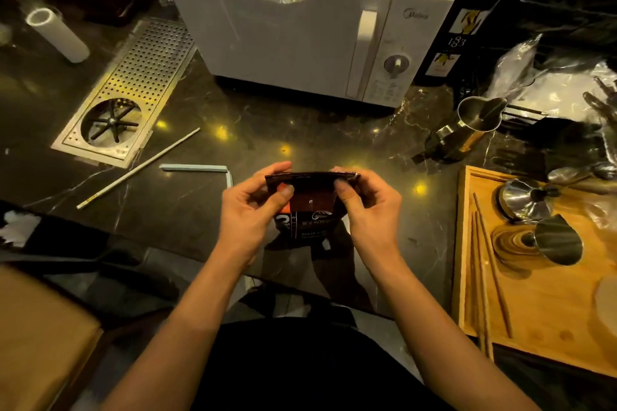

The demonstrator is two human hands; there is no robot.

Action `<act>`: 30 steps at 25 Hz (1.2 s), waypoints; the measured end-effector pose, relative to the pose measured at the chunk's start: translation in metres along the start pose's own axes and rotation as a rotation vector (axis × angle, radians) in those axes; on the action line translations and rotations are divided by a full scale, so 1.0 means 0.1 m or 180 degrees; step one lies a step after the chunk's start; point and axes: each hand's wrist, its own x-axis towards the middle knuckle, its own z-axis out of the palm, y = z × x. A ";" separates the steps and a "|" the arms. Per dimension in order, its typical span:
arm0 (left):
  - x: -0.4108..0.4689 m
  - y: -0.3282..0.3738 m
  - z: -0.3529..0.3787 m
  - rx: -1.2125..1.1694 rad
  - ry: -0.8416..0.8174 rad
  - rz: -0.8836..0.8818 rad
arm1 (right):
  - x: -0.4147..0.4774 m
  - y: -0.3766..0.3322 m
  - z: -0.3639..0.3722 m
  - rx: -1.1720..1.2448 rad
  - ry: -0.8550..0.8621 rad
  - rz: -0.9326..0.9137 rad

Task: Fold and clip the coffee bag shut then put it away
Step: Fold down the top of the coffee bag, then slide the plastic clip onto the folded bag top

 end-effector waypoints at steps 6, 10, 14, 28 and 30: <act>-0.30 0.22 -0.33 0.0015 0.0468 0.0319 | -0.11 -0.27 0.25 -0.0193 -0.0664 -0.0443; -0.34 0.36 -0.76 0.0189 0.0474 0.0555 | -0.18 -0.32 0.55 -0.0383 -0.0893 -0.0830; -0.30 0.44 -1.16 -0.0010 0.0661 0.0613 | -0.25 -0.33 0.94 -0.0347 -0.1089 -0.0714; 0.03 0.24 -2.09 -0.0201 0.0925 0.0455 | 0.25 0.49 1.63 -0.2568 -0.1636 -0.0208; 0.06 0.23 -2.14 -0.0230 0.0913 0.0423 | 0.35 0.53 1.66 -0.3163 -0.1994 -0.0232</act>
